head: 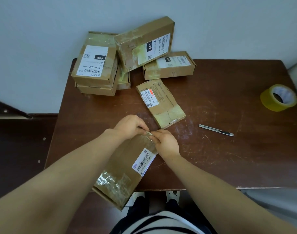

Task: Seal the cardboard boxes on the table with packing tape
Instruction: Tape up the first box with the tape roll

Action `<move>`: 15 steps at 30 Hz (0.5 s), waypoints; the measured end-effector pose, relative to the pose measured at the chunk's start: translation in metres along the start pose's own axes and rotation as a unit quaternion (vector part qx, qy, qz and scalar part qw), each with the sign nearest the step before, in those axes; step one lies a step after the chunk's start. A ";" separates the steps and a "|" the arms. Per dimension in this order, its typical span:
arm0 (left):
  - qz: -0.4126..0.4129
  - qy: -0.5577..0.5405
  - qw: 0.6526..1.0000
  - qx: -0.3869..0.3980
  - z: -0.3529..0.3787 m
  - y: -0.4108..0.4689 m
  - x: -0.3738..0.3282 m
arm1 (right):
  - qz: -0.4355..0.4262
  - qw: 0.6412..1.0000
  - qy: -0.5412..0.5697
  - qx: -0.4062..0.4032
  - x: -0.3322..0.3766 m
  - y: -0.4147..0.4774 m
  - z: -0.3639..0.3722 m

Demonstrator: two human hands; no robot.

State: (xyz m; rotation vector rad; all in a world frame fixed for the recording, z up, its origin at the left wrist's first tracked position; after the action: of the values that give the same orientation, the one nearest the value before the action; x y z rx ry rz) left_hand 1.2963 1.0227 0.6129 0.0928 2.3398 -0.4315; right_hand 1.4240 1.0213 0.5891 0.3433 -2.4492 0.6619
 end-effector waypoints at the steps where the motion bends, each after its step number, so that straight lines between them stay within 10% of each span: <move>1: -0.002 0.009 1.000 0.001 0.001 0.000 -0.001 | 0.000 1.000 -0.019 -0.009 0.001 0.001 0.000; 15: 0.034 0.033 0.999 -0.023 0.004 -0.007 -0.008 | 0.008 0.998 -0.059 0.000 -0.002 -0.007 -0.008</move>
State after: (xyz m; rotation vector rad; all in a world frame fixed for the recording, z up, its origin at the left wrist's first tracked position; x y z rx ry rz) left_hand 1.3038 1.0152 0.6179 0.1653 2.4028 -0.3450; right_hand 1.4314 1.0198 0.5961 0.3725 -2.5674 0.6645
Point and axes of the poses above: each hand's wrist, its own y-axis towards the middle knuckle, its own z-axis out of the palm, x = y × z, the point moved 8 cm from there along y, towards the middle knuckle, and after that the axes turned 9 degrees about z, right-handed, at the moved point
